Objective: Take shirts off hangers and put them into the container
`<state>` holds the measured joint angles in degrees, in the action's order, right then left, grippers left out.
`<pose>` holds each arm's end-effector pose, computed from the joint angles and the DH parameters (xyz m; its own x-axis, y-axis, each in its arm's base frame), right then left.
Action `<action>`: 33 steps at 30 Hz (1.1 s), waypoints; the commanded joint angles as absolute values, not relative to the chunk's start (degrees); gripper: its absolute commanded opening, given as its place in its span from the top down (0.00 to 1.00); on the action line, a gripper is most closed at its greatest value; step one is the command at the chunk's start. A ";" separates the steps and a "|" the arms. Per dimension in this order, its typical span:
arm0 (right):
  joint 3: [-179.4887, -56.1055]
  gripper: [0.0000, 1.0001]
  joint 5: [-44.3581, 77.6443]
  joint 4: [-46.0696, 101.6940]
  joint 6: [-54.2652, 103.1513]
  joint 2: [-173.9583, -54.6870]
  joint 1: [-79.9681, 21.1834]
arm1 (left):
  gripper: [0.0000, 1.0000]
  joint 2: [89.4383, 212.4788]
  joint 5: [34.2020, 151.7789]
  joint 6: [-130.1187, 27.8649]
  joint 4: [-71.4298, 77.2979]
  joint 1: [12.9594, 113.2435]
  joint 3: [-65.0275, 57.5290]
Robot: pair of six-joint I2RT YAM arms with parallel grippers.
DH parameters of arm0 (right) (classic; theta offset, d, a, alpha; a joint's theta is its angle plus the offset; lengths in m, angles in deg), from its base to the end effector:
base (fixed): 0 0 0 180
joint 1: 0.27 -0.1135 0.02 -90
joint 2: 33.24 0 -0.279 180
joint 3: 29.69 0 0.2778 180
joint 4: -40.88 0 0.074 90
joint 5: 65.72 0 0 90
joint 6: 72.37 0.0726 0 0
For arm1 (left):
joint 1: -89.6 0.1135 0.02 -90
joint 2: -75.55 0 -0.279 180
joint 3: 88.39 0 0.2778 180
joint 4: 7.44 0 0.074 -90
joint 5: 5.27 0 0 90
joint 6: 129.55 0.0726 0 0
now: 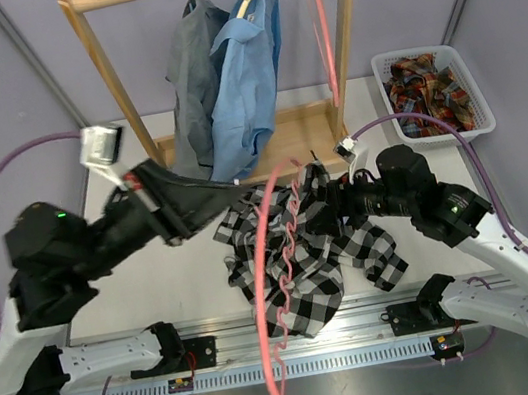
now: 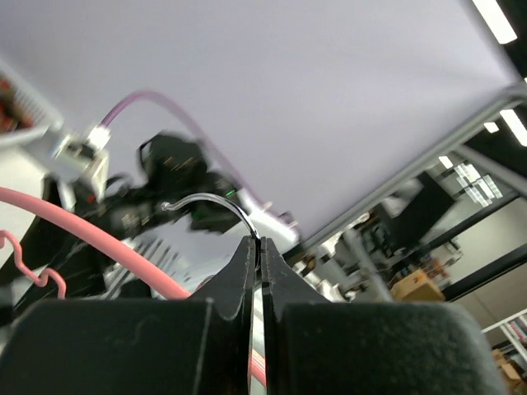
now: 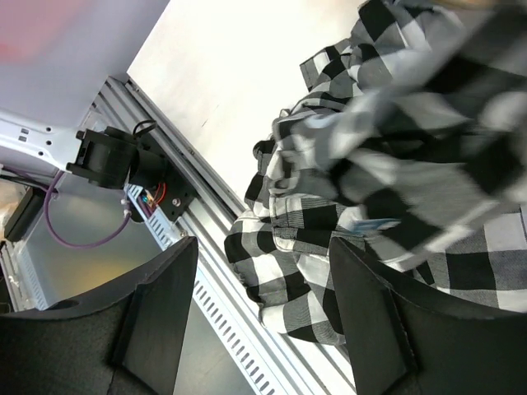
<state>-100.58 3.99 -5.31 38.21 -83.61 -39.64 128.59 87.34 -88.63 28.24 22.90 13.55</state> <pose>0.1621 0.1655 0.3642 -0.6076 -0.0721 -0.7910 -0.6655 0.5898 0.4575 0.0672 -0.1643 0.5793 -0.6473 -0.4054 -0.6455 0.6808 0.0734 -0.7288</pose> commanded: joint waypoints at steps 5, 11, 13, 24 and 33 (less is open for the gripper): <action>-102.28 0.26 6.44 -4.73 36.70 -82.99 -39.99 | 1.00 126.09 86.40 -87.19 33.25 22.80 22.52; -105.87 0.18 11.01 -8.22 36.53 -80.01 -39.99 | 1.00 125.39 84.99 -84.02 26.06 22.80 11.20; -107.72 0.17 12.06 -9.90 35.74 -79.04 -40.08 | 1.00 126.35 84.91 -83.14 23.33 22.80 7.78; -119.85 0.18 19.54 -22.82 34.24 -77.19 -40.08 | 1.00 132.50 75.42 -74.19 14.02 22.80 -0.85; -121.70 0.21 18.22 -26.35 34.68 -79.21 -40.08 | 1.00 144.36 74.62 -71.63 5.57 22.72 0.72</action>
<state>-120.66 17.69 -24.83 35.30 -78.21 -39.64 141.46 76.57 -73.87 14.47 22.90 -1.40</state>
